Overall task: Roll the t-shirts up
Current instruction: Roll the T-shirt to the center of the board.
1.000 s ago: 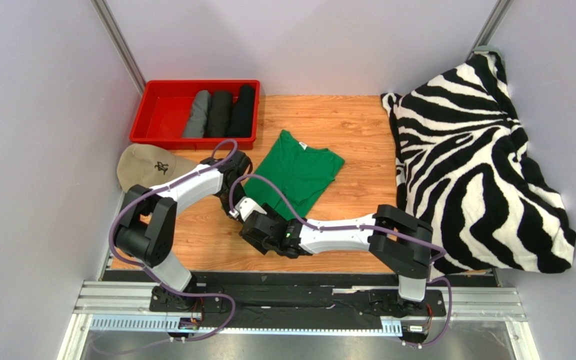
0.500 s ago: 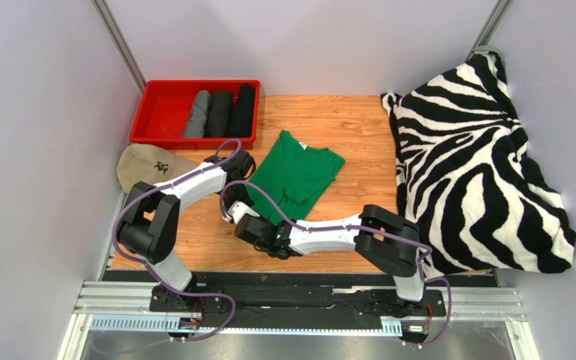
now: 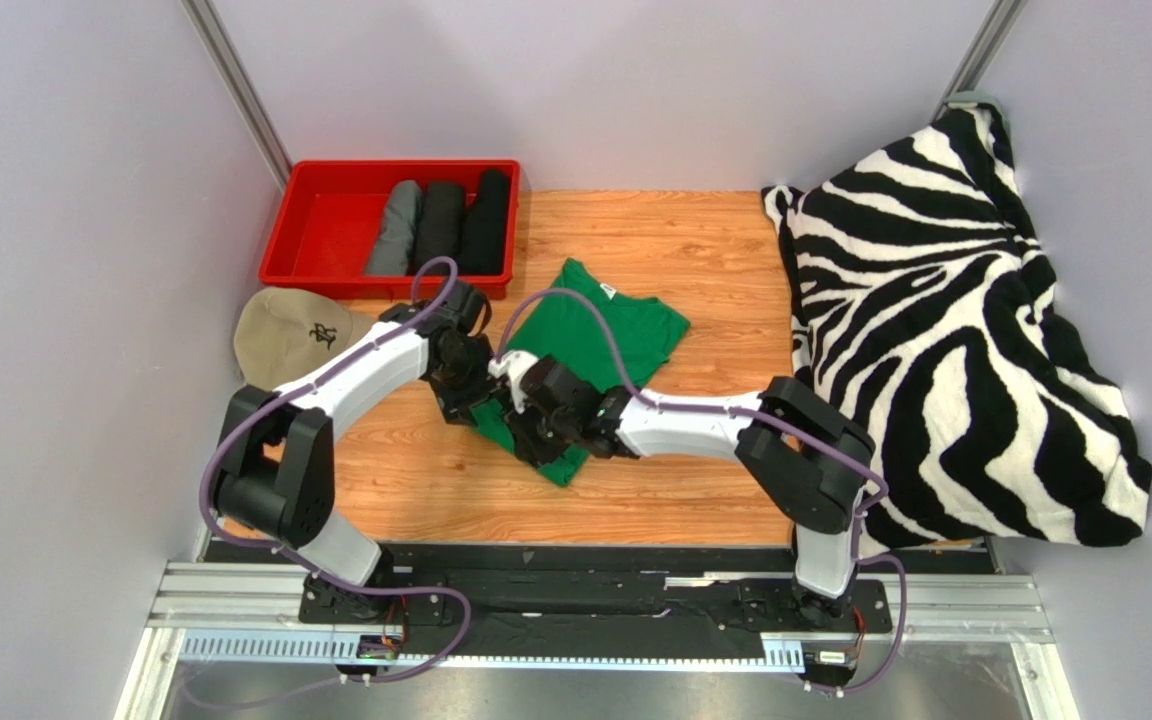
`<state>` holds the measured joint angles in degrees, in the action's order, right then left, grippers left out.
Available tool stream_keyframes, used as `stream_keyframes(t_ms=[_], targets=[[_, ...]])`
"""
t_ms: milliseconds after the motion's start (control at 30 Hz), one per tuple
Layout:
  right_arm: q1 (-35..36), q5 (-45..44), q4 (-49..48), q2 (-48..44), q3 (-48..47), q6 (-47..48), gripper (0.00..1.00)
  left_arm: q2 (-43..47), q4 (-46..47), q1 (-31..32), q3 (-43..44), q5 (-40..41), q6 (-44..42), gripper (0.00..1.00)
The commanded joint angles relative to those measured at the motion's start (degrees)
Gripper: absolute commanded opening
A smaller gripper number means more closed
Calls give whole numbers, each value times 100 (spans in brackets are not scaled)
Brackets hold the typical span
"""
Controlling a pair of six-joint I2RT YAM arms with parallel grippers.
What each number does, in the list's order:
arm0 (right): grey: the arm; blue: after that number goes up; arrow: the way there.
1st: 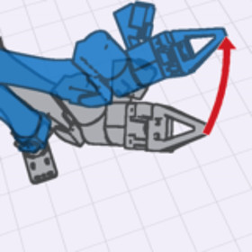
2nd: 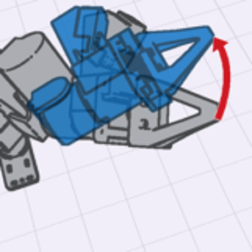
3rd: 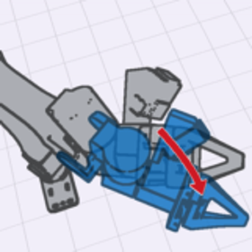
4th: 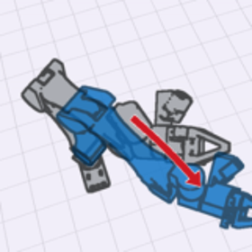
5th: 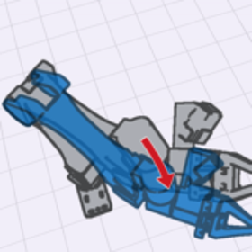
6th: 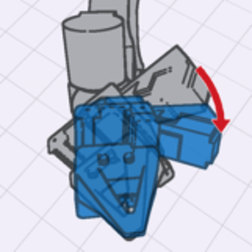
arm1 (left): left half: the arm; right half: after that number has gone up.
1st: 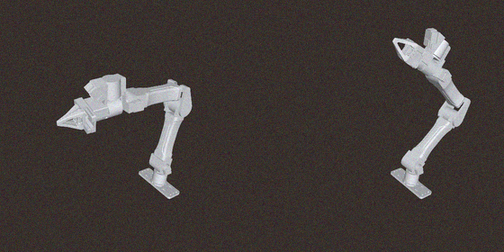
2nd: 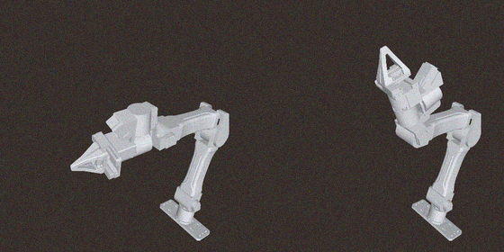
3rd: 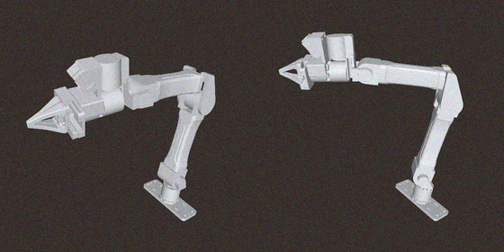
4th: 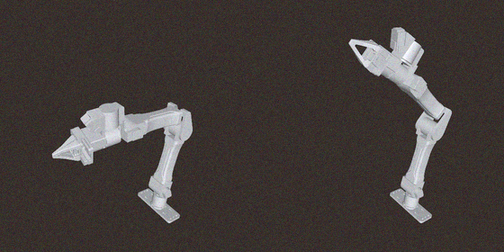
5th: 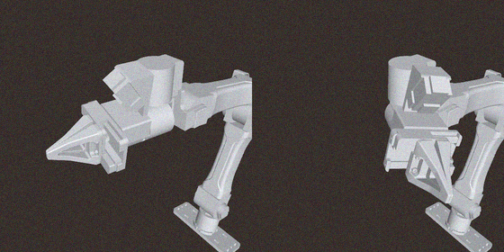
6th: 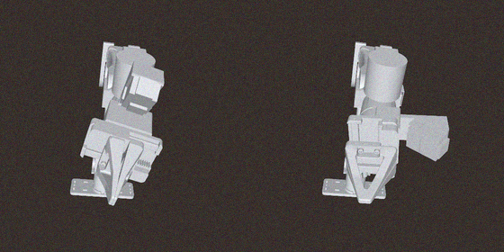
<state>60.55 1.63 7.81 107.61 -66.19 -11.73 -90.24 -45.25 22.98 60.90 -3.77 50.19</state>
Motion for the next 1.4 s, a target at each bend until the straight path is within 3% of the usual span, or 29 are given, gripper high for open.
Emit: stream_keyframes(t_ms=[0,267,567,900,1067,1133,1200,1267,1367], targets=[[-789,1872,-191,102,335,-822,27,874,324,-154,-78,-264,-98,63],[-1573,3316,-728,611,528,-1516,26,1386,1307,-198,-1114,-484,333,59],[-1845,3678,-1115,902,660,-1868,27,1333,2609,-198,-2003,-572,895,63],[-1942,3994,-1273,1104,634,-2009,27,938,3286,-145,-2179,-265,1098,66],[-1995,3950,-1344,1016,748,-2009,28,570,2804,-13,-1793,34,1054,59],[-1995,3846,-1300,911,774,-1957,29,472,2523,22,-1601,122,1010,47],[-1977,3670,-1265,719,862,-1869,36,323,2347,31,-1451,105,879,41],[-1916,3285,-1117,525,967,-1737,44,183,1960,40,-1196,131,773,27],[-1654,2400,-801,-63,1082,-1360,52,77,1529,49,-967,140,527,21]])
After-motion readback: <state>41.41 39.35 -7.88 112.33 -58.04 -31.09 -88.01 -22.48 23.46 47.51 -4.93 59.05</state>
